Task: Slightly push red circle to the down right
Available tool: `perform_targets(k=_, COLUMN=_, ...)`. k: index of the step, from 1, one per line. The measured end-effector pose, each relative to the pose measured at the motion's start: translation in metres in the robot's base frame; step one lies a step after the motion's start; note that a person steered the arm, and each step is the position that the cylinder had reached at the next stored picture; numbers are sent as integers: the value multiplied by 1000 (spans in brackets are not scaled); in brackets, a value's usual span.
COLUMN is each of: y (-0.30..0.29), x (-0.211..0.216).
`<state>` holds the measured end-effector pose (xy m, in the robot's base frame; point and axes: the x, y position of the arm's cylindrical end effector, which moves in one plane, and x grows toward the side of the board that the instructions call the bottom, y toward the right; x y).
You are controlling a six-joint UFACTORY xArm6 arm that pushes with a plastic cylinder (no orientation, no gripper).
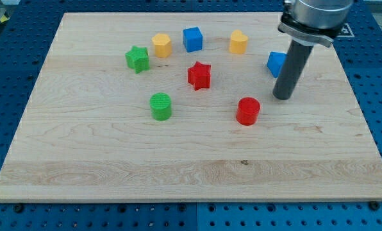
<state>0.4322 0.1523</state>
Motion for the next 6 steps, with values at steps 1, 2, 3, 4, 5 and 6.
perform_targets(k=1, y=-30, x=-12)
perform_targets(k=2, y=-79, x=-2)
perform_targets(k=3, y=-91, x=0)
perform_targets(k=4, y=-97, x=23)
perform_targets(k=5, y=-94, x=31)
perform_targets(k=6, y=-65, x=32)
